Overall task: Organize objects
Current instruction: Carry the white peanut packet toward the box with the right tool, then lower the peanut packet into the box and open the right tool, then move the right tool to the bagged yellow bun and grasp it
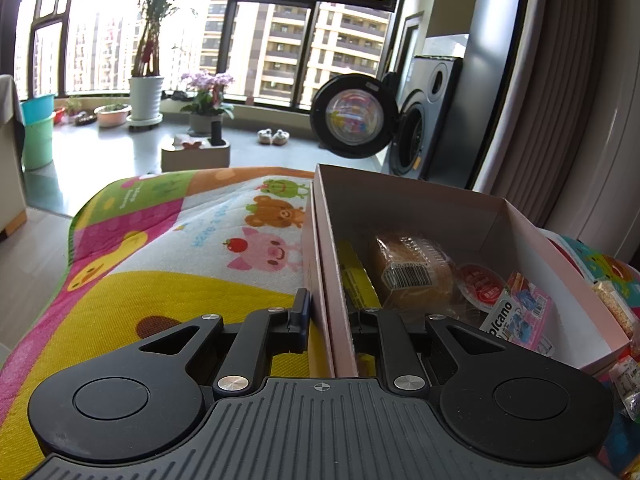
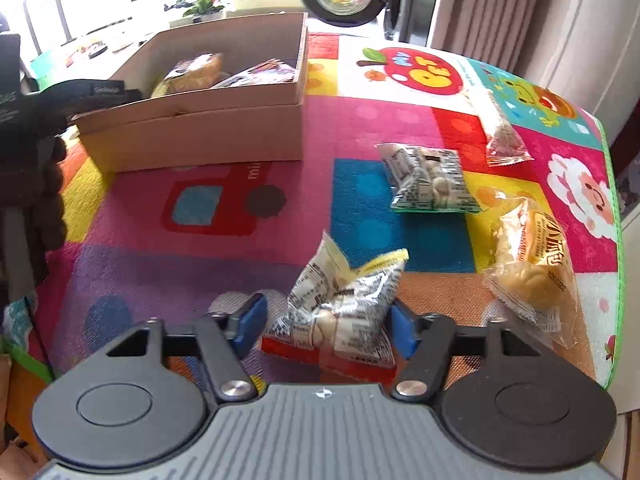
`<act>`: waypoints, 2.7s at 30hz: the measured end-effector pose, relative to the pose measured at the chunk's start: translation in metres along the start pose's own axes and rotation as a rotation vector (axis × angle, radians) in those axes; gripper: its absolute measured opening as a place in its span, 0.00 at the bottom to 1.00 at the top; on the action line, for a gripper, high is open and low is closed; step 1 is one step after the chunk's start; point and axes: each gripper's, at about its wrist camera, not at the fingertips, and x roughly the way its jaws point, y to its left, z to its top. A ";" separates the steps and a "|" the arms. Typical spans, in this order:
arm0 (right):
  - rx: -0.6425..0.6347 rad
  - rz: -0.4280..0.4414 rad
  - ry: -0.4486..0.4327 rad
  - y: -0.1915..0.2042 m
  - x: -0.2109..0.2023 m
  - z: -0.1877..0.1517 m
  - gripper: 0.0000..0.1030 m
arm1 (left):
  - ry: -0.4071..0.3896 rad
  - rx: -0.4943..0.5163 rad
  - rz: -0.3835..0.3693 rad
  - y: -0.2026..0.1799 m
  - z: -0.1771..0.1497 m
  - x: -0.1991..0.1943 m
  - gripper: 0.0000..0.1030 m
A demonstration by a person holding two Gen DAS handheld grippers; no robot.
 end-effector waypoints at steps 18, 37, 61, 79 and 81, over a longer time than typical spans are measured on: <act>-0.045 0.160 -0.146 0.063 -0.061 0.152 0.48 | 0.008 -0.003 -0.005 0.006 0.003 0.000 0.16; -0.071 0.082 -0.080 0.078 0.007 0.174 0.69 | 0.012 -0.007 -0.009 0.008 0.003 0.003 0.16; 0.426 -0.185 -0.058 -0.155 -0.022 0.012 0.89 | 0.009 -0.003 -0.007 0.005 0.000 0.003 0.16; 0.231 -0.215 0.027 -0.101 0.010 0.006 0.55 | 0.017 0.000 -0.004 0.006 -0.001 0.008 0.16; 0.176 -0.234 0.040 -0.088 0.005 0.001 0.55 | 0.017 0.000 -0.004 0.006 -0.001 0.007 0.16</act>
